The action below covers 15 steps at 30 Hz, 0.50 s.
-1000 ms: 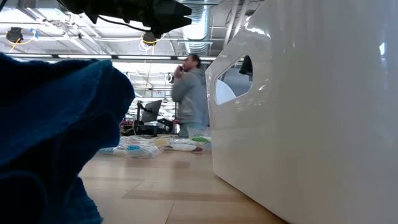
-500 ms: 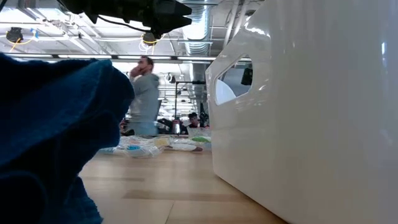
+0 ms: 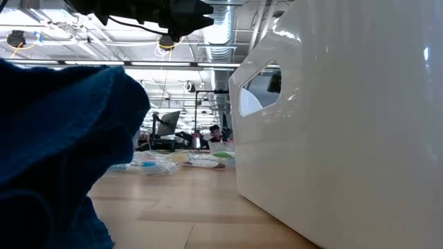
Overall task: Pick & Place Toothbrushes
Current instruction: Put the orange toothbrush into the black bin
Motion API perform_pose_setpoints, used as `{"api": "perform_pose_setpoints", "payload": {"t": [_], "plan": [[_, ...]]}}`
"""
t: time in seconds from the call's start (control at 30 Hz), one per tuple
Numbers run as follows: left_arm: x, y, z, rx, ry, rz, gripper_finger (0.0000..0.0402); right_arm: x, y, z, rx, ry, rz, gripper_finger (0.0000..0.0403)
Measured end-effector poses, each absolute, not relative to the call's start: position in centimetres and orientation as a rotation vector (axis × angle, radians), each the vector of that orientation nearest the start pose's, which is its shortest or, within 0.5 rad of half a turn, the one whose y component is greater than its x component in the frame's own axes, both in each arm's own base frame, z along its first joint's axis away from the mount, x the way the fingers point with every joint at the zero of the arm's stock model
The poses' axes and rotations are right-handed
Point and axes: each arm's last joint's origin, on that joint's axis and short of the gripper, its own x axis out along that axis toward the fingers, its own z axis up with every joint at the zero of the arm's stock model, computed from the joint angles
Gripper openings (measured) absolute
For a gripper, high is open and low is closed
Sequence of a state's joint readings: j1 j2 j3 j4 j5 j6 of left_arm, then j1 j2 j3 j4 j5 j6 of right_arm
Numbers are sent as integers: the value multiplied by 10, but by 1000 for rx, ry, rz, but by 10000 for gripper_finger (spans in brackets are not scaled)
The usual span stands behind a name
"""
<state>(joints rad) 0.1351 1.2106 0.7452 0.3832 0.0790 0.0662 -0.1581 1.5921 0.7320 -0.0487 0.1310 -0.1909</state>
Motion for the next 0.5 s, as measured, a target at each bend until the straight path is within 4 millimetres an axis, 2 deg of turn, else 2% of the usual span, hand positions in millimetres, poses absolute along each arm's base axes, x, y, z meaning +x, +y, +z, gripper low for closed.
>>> {"api": "perform_pose_setpoints", "payload": {"t": [0.13, 0.5], "plan": [[267, 32, 286, 60, 82, 48, 187, 288, -49, 146, -163, 910, -185, 112], [267, 32, 288, 63, 68, 48, 187, 288, -50, 146, -14, 889, -205, 111]]}}
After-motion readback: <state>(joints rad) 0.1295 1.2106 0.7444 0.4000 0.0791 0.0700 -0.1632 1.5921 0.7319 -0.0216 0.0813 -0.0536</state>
